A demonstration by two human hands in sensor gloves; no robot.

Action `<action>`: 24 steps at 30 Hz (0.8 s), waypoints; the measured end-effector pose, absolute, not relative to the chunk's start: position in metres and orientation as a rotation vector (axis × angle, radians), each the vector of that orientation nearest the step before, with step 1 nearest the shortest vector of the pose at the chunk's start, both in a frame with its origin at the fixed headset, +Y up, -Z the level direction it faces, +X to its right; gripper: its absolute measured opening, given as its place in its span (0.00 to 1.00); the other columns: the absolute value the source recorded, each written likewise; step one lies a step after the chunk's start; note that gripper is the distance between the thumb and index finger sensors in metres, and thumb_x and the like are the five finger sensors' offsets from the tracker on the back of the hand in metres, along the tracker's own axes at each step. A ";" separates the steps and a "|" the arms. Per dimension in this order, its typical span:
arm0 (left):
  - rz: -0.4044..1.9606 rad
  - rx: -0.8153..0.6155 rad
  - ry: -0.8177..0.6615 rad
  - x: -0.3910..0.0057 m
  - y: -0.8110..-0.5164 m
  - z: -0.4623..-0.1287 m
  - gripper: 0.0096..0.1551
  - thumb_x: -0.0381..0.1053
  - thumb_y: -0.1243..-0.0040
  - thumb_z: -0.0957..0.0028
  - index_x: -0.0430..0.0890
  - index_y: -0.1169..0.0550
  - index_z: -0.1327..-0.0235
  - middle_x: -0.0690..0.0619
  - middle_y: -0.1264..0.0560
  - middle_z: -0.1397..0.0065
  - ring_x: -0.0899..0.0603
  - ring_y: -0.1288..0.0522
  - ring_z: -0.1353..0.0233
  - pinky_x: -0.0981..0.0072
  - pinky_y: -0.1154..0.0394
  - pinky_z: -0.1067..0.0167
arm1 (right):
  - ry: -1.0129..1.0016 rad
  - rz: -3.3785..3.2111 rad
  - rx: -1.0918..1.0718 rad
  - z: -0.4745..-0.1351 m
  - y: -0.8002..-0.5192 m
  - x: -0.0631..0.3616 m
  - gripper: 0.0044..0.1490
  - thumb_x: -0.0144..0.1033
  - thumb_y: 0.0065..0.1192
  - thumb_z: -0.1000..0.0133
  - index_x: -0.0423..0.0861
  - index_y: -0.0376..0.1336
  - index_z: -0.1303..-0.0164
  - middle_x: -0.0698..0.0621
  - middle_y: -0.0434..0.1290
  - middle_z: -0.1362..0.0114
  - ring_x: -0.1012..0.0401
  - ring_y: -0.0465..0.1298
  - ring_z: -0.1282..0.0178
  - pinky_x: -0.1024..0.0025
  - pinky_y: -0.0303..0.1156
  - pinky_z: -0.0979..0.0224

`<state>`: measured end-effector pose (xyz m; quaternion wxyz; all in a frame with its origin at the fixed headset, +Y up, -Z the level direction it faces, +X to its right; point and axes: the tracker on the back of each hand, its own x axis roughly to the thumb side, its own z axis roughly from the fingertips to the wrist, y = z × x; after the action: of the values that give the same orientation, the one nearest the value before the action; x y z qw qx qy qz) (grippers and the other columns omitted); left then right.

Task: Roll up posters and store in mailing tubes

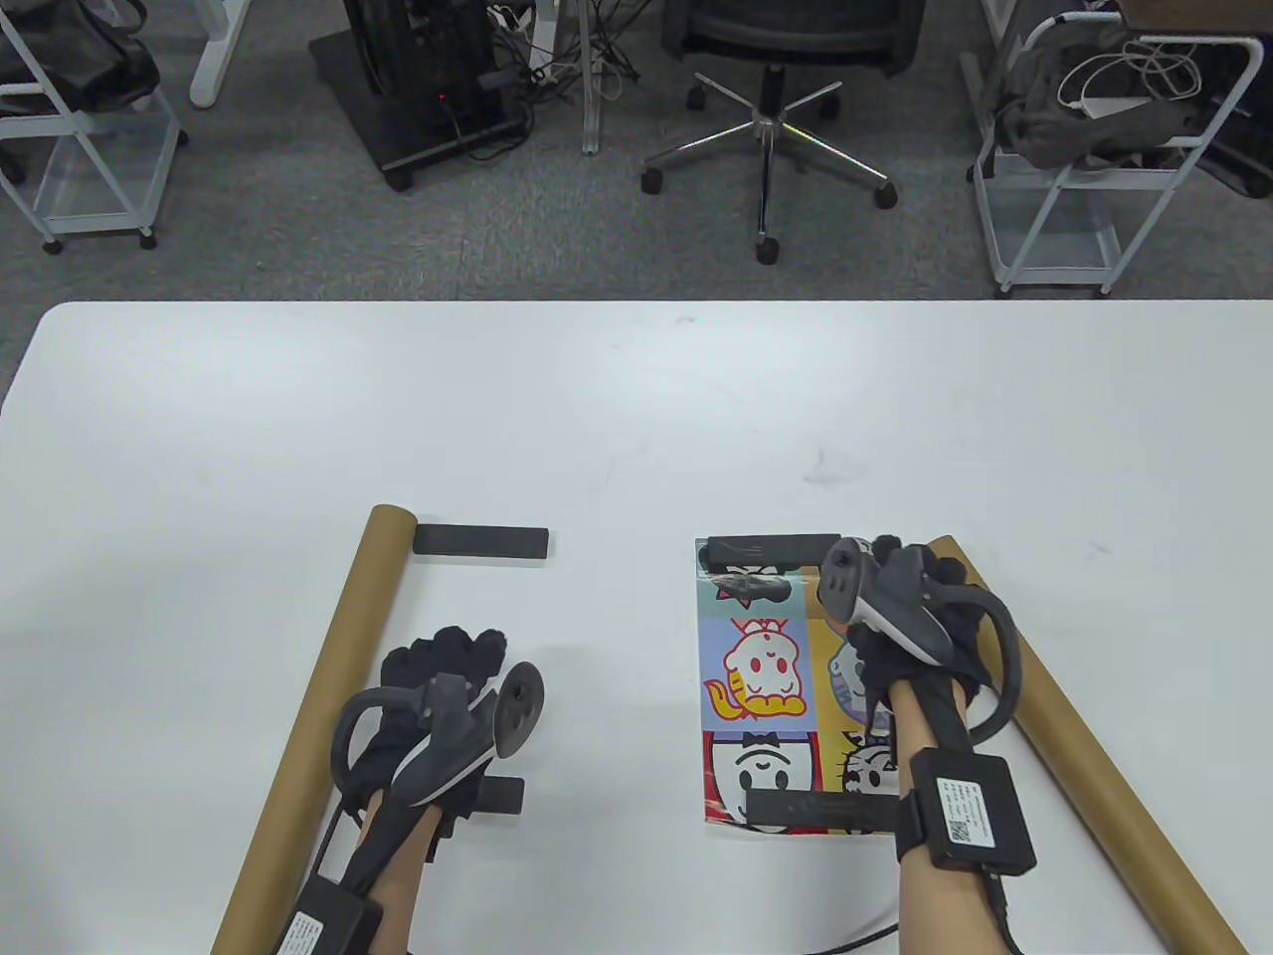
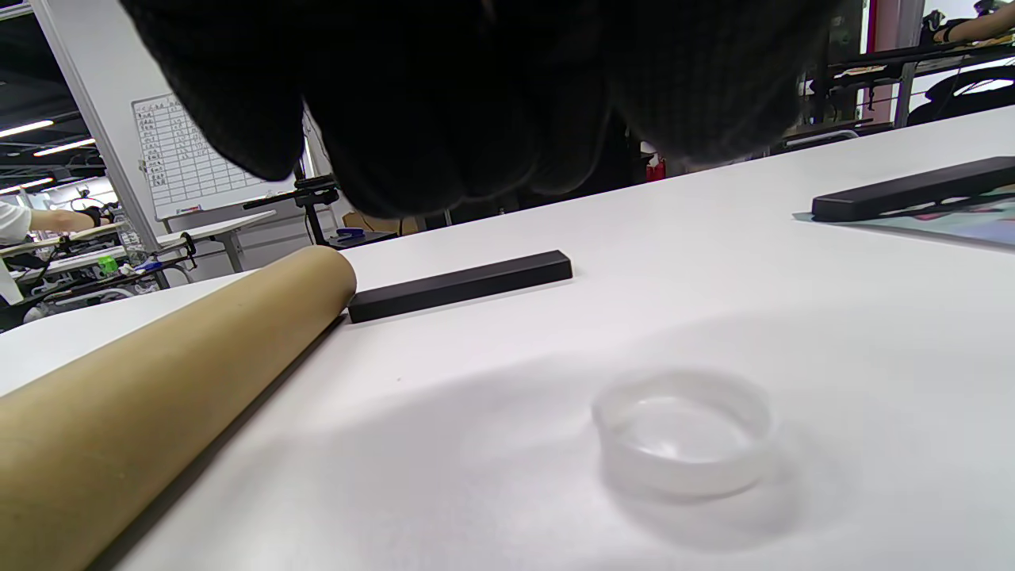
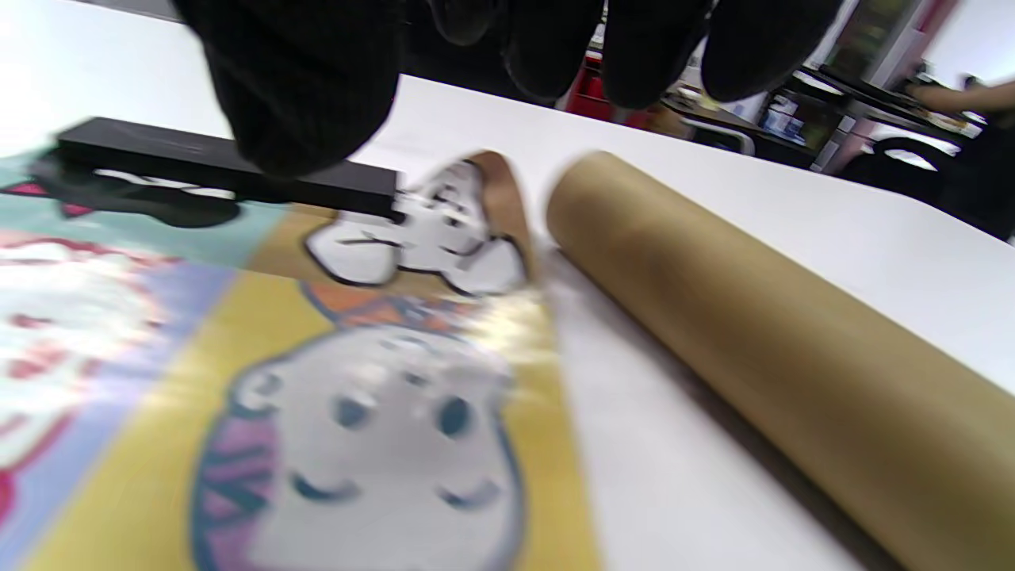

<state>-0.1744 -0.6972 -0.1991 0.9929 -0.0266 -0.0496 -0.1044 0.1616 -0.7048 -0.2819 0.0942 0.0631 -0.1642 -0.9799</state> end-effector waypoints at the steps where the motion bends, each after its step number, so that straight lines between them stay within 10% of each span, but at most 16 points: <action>1: -0.213 -0.056 -0.099 -0.175 -0.698 -0.199 0.36 0.61 0.41 0.50 0.53 0.26 0.26 0.51 0.24 0.27 0.42 0.21 0.32 0.40 0.28 0.25 | -0.483 -2.885 0.142 -0.289 -0.707 0.150 0.58 0.45 0.63 0.48 0.39 0.37 0.17 0.35 0.47 0.12 0.32 0.52 0.16 0.28 0.55 0.22; 24: -0.241 -0.061 -0.105 -0.181 -0.704 -0.199 0.35 0.61 0.40 0.51 0.55 0.26 0.28 0.53 0.24 0.28 0.44 0.20 0.32 0.42 0.28 0.25 | -0.437 -2.865 -0.111 -0.361 -0.760 0.097 0.44 0.38 0.66 0.53 0.53 0.52 0.25 0.50 0.60 0.17 0.47 0.66 0.19 0.38 0.61 0.20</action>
<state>-0.1813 -0.7043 -0.1985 0.9909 -0.0302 -0.0525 -0.1199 0.0966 -0.7598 -0.3611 0.1205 -0.0380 -0.1498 -0.9806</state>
